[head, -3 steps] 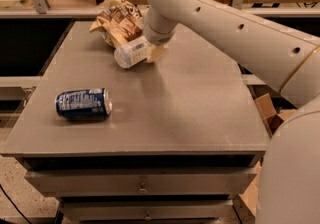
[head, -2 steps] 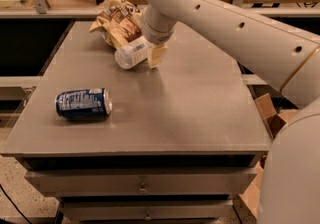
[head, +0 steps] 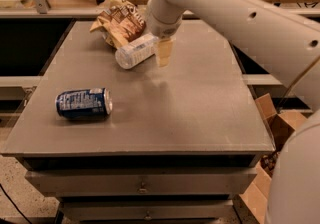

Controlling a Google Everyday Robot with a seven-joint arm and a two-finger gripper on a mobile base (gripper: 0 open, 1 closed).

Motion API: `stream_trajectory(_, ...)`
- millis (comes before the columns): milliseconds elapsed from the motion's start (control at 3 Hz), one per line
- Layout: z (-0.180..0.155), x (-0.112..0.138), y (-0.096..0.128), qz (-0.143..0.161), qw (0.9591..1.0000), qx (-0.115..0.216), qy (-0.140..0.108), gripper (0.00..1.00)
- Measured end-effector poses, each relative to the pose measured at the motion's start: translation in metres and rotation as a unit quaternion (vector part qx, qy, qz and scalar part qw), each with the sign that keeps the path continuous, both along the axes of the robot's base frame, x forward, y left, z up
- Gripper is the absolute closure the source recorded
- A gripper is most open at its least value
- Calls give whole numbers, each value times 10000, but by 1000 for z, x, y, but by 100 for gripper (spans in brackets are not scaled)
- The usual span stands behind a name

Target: Move blue plastic bottle near brown chip bag

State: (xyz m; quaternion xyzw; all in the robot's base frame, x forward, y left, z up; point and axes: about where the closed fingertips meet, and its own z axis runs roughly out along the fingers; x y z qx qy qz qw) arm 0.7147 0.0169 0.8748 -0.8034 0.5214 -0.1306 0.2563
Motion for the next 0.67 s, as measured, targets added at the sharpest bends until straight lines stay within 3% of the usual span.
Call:
stream_trajectory(333, 39, -23, -24, -74, 9989, 297, 355, 0)
stream_trajectory(667, 46, -30, -21, -37, 9979, 430, 479, 0)
